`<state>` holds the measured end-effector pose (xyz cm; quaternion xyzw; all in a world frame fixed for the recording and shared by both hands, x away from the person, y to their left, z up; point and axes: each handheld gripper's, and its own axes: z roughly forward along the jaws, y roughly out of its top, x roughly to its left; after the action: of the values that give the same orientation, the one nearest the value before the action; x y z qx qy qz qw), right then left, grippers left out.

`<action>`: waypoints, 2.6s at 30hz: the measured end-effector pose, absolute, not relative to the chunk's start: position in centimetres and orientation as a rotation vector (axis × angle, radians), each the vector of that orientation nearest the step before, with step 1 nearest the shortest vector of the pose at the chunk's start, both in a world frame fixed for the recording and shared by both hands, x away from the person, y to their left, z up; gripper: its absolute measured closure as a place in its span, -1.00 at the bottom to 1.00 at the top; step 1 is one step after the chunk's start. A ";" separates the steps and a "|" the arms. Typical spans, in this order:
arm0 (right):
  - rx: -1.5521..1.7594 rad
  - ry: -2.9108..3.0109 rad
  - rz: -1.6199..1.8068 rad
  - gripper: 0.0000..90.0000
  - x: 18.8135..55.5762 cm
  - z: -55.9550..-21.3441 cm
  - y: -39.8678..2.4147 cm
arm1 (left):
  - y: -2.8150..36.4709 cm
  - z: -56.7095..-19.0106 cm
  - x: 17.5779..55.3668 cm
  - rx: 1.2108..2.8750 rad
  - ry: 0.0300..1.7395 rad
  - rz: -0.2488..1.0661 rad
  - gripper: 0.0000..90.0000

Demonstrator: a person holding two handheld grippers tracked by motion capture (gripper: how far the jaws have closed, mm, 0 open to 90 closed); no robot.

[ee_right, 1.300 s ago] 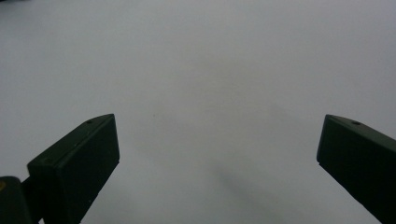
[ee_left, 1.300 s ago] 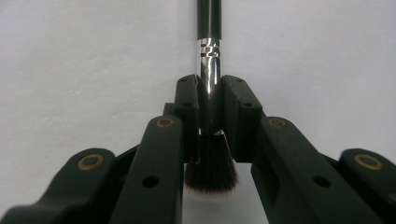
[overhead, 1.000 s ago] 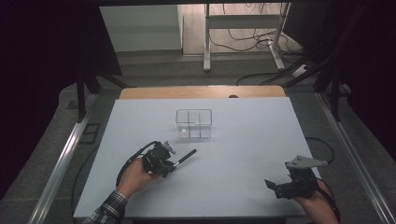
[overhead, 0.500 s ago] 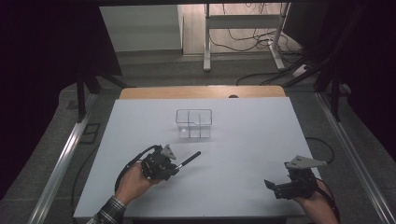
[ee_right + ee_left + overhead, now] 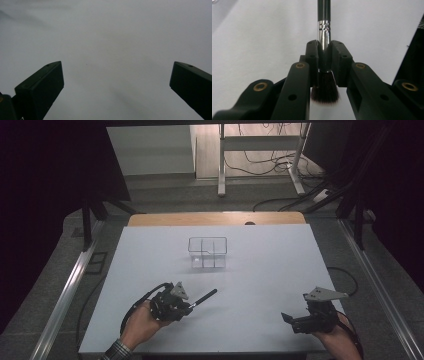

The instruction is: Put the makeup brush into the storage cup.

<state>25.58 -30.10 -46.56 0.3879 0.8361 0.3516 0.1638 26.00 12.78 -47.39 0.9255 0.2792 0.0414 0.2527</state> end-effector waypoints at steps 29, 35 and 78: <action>0.982 2.420 1.011 -1.00 25.0 -46.1 -27.9 | 12.4 -47.5 23.5 2.541 0.686 0.089 0.71; 0.926 2.455 0.998 -1.00 25.0 -46.2 -27.0 | 12.2 -47.4 23.8 2.538 0.671 0.083 0.71; 0.716 2.600 0.949 -1.00 25.5 -46.7 -20.3 | 8.3 -47.1 25.2 2.570 0.547 0.076 0.71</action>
<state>25.48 -20.29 -46.66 0.2479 0.9004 0.3287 0.1407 25.20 8.27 -47.06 0.9458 0.2011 0.0279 0.2535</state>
